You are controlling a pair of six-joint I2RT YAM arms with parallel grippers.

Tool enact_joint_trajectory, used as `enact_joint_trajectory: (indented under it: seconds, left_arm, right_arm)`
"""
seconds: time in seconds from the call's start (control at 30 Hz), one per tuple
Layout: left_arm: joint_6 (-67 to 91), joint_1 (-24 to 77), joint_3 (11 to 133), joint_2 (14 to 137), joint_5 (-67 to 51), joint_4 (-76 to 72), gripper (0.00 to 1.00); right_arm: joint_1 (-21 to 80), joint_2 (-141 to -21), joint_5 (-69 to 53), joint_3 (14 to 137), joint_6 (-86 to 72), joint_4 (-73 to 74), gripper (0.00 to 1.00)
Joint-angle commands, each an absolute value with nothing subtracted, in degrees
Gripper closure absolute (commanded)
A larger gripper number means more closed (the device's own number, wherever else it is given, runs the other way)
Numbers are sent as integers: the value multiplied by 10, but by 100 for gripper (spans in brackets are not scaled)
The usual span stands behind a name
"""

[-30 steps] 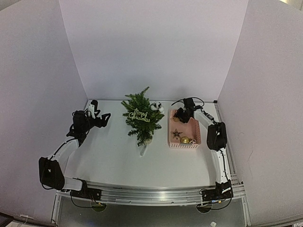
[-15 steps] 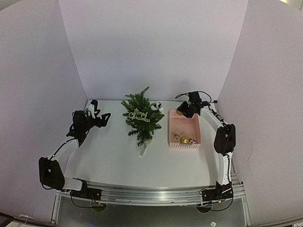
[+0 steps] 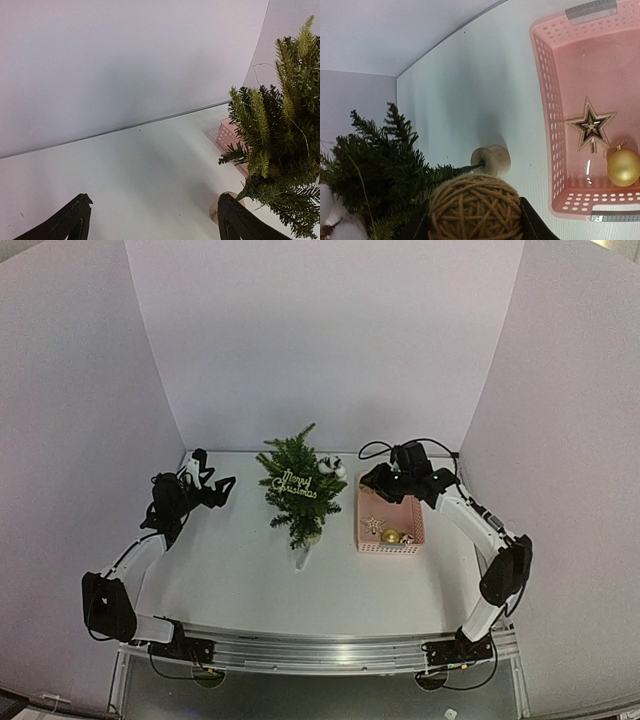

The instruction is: Decorate the small christmas tree

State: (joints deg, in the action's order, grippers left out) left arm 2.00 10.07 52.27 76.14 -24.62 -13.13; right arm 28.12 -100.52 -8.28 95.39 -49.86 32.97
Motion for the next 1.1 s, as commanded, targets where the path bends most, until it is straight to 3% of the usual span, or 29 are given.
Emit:
enact_joint_trajectory:
  seconds: [0.0,1.07]
  left_arm:
    - [29,97,528,743,-268,-165,12]
    - [30,97,532,736,-272,-161,12]
  right_arm:
    - [323,-960,-58,926,-539,330,73]
    - [349,-958,-149,904,-585,284,78]
